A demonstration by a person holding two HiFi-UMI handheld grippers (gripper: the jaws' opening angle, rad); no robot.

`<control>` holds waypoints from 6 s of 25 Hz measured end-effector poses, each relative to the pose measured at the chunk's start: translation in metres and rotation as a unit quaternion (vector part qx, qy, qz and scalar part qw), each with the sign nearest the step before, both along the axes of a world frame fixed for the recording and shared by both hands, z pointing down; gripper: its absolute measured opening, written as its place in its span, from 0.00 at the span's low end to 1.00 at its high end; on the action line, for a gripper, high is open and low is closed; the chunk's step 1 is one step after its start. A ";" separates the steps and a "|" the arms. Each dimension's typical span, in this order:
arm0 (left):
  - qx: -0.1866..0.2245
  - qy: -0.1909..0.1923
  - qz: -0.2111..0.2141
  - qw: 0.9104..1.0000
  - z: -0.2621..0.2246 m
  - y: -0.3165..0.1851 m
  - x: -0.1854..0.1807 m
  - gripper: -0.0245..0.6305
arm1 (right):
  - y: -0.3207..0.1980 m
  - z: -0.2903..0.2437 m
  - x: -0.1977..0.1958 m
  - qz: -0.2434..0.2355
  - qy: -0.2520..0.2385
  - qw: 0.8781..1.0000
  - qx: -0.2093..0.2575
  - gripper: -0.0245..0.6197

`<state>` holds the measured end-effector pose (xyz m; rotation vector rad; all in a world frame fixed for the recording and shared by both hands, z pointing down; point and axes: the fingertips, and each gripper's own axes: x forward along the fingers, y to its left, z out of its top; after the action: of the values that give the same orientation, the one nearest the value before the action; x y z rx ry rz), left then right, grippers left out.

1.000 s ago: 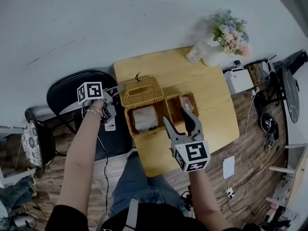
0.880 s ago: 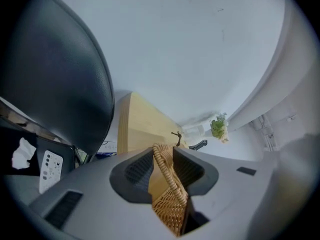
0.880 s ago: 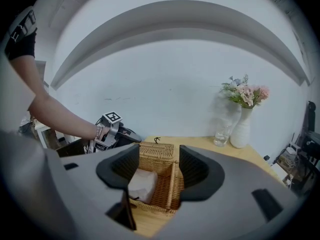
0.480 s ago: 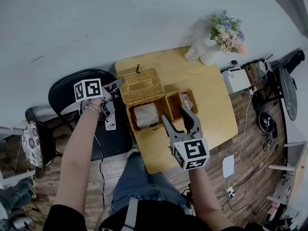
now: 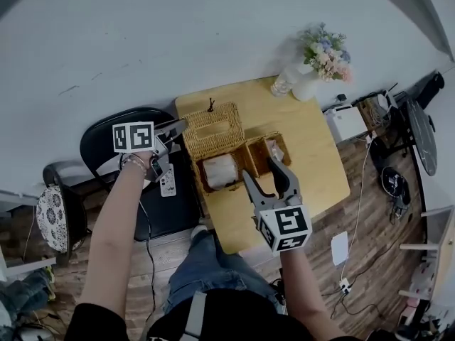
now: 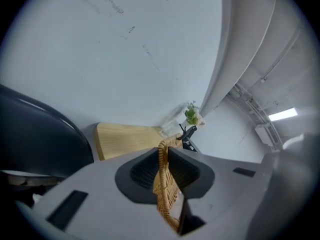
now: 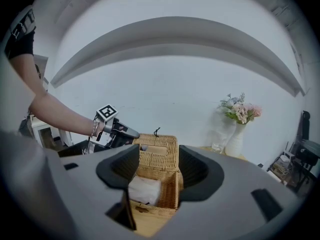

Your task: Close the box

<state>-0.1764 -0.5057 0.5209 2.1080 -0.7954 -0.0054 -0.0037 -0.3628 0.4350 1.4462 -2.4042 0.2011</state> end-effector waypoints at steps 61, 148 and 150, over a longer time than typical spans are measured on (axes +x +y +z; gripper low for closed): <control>0.219 -0.437 0.357 0.796 0.037 0.180 0.100 0.36 | 0.070 -0.015 0.065 0.056 -0.064 0.996 0.010 0.39; 0.490 -0.262 -0.172 0.814 -0.275 0.280 0.053 0.06 | 0.165 -0.187 0.055 0.017 -0.001 0.972 0.236 0.06; 0.489 -0.259 -0.174 0.815 -0.277 0.279 0.054 0.06 | 0.164 -0.187 0.055 0.018 0.003 0.972 0.235 0.06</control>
<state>-0.1227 -0.2268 0.2441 2.9282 -1.7947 -0.0475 0.0518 -0.1991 0.2477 1.6744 -2.5300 -0.3927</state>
